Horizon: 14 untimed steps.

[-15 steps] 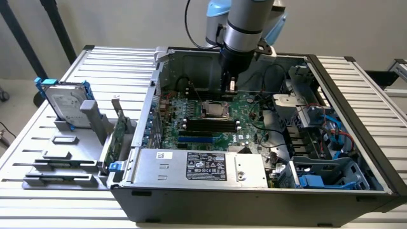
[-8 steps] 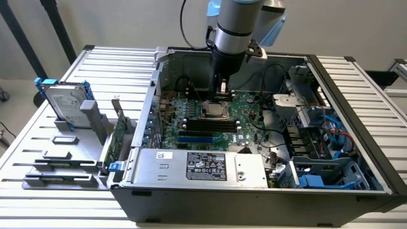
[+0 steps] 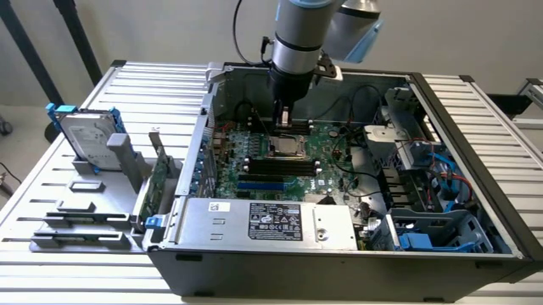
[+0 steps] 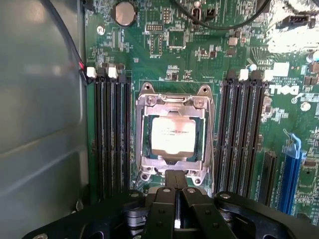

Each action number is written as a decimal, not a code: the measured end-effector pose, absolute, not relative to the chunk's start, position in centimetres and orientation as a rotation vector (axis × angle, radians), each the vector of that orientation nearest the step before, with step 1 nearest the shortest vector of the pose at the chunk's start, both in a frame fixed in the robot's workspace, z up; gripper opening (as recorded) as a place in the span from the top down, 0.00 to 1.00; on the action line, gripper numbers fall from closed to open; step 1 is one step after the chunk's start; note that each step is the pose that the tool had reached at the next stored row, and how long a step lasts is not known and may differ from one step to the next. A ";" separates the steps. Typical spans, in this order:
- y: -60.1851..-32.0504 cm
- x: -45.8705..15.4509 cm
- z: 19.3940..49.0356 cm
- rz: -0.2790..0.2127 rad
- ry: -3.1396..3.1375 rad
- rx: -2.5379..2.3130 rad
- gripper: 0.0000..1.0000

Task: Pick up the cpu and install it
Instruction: 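Close the cpu cover, then install the first cpu locking lever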

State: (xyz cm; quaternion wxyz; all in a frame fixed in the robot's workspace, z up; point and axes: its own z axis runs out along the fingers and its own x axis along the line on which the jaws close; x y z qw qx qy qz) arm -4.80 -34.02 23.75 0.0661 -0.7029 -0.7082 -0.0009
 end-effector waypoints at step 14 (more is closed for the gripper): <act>-34.0 -4.8 22.4 0.041 -2.120 -2.092 0.89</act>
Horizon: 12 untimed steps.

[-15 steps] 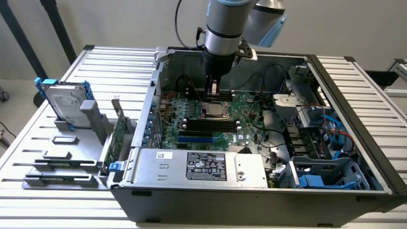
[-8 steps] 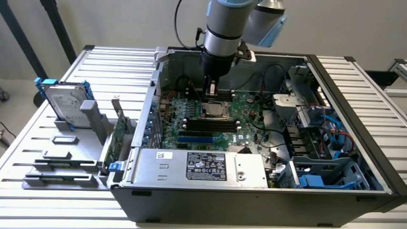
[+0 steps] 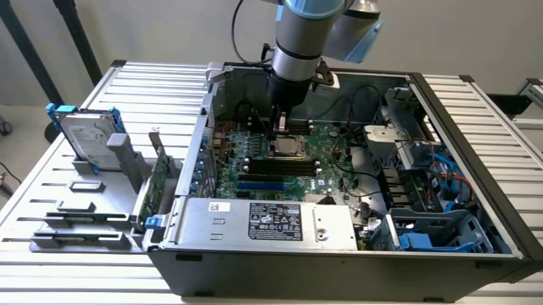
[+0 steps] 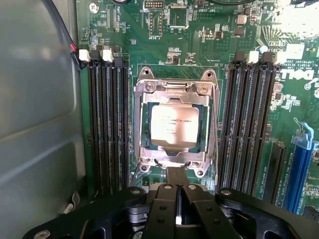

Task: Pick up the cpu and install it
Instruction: 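Install the first cpu locking lever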

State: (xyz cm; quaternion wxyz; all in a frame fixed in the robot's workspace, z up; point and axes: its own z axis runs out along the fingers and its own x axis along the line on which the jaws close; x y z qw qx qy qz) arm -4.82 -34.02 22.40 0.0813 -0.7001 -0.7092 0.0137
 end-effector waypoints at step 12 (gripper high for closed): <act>-34.0 -4.8 20.2 0.045 -2.119 -2.089 0.89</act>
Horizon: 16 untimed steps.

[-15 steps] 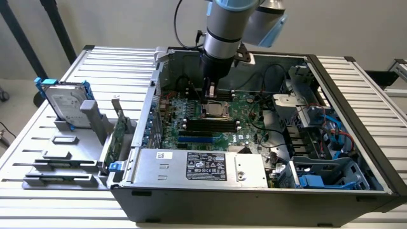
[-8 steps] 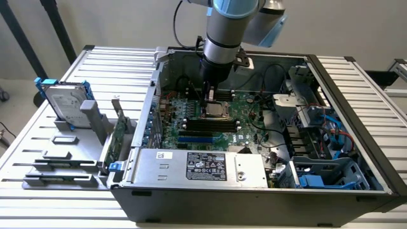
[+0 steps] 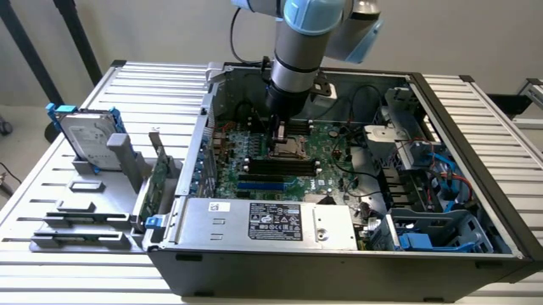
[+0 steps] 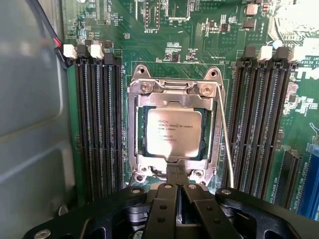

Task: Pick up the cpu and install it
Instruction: 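Install the first cpu locking lever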

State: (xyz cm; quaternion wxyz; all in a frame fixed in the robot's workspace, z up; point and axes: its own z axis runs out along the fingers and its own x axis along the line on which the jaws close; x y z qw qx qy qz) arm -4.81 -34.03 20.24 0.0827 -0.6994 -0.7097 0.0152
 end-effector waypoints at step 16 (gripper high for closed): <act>-34.0 -6.9 22.8 0.028 -2.103 -2.070 0.89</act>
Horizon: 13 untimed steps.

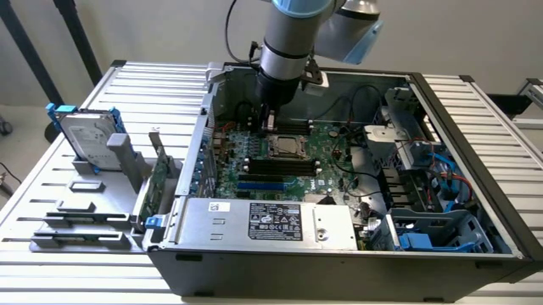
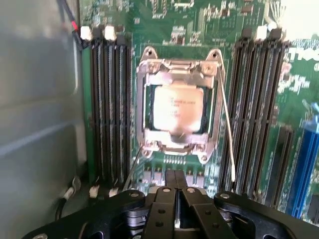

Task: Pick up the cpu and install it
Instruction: 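Install the first cpu locking lever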

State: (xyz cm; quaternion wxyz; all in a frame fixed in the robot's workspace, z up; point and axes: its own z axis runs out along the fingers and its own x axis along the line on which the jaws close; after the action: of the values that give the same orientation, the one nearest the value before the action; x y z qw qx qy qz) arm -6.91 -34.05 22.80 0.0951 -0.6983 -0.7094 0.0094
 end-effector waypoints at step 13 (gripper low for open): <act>-34.0 -9.5 23.3 -0.010 -2.032 -2.113 0.89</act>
State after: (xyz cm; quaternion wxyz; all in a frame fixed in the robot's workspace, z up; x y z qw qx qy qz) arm -9.45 -34.05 23.33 0.1048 -0.7169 -0.6893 -0.0033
